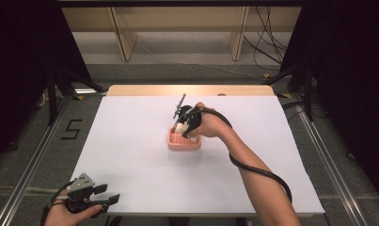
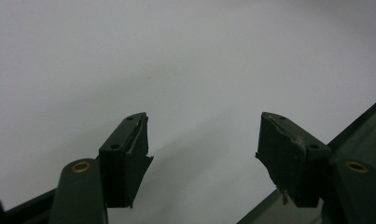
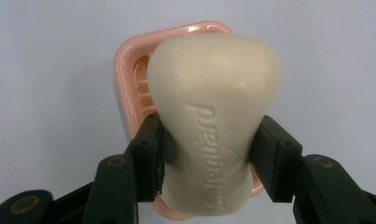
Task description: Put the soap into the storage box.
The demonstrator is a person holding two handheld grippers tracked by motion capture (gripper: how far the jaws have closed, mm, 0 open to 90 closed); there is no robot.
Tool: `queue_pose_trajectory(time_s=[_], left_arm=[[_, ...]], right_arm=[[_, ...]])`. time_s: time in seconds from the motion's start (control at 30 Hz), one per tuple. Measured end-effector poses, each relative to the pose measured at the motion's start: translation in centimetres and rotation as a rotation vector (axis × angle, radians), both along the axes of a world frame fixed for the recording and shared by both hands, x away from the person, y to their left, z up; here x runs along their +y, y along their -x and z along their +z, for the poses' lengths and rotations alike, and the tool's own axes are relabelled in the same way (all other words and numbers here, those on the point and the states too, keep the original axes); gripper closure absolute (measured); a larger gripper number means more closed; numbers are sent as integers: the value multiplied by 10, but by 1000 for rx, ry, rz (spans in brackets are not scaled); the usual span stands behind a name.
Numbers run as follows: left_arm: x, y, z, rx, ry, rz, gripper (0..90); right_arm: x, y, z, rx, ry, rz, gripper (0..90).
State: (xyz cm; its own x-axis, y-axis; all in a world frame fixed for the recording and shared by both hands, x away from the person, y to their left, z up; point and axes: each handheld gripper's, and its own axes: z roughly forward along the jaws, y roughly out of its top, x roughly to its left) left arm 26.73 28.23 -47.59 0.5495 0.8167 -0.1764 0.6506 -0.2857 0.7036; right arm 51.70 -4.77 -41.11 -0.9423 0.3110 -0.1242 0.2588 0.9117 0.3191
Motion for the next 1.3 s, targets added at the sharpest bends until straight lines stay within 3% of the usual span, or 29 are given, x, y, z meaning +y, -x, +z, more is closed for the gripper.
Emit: queue_pose_trajectory(time_s=[0.1,0.27,0.3,0.33,0.4,0.63,0.67,0.73,0.77,0.8,0.9,0.97,1.0,1.13,1.2,1.23,1.3], left_arm=[[0,0,0,0,0,-1,332],[0,0,0,1,0,-1,332],[0,0,-1,-8,1,6,332],[0,0,0,4,-1,-3,332],[-1,0,-1,-13,1,11,332],[-1,0,-1,-10,4,11,332],[-1,0,-1,-12,2,9,332],[-1,0,-1,-12,2,10,332],[-1,1,0,-5,22,-3,332],[-1,1,-1,-6,22,-3,332],[-1,1,-1,-1,12,2,332],[-1,1,-1,-2,10,6,332],[0,1,0,17,8,-8,332],[-1,1,-1,0,20,5,332],[0,0,0,17,9,0,332],[-2,1,-3,-6,14,21,332],[-1,1,-1,2,19,7,332]], right_arm=[[-1,-4,-2,-22,22,38,504],[1,-3,-5,-2,5,-3,504],[0,-5,-6,-6,-3,26,504],[0,-6,-6,-7,5,23,504],[-1,-7,-7,-17,22,38,504],[0,-8,-10,-5,23,22,504],[1,-4,-11,27,4,-34,504],[-1,-9,-12,0,20,23,504],[-1,-9,-12,-1,23,24,504],[0,-7,-12,10,22,-13,504],[1,-7,-13,20,22,-17,504],[0,-11,-15,6,25,33,504],[1,-10,-15,9,25,30,504],[1,-11,-16,7,29,31,504],[1,-11,-17,10,30,41,503],[1,-11,-17,13,30,43,504],[1,-11,-17,11,29,42,504]])
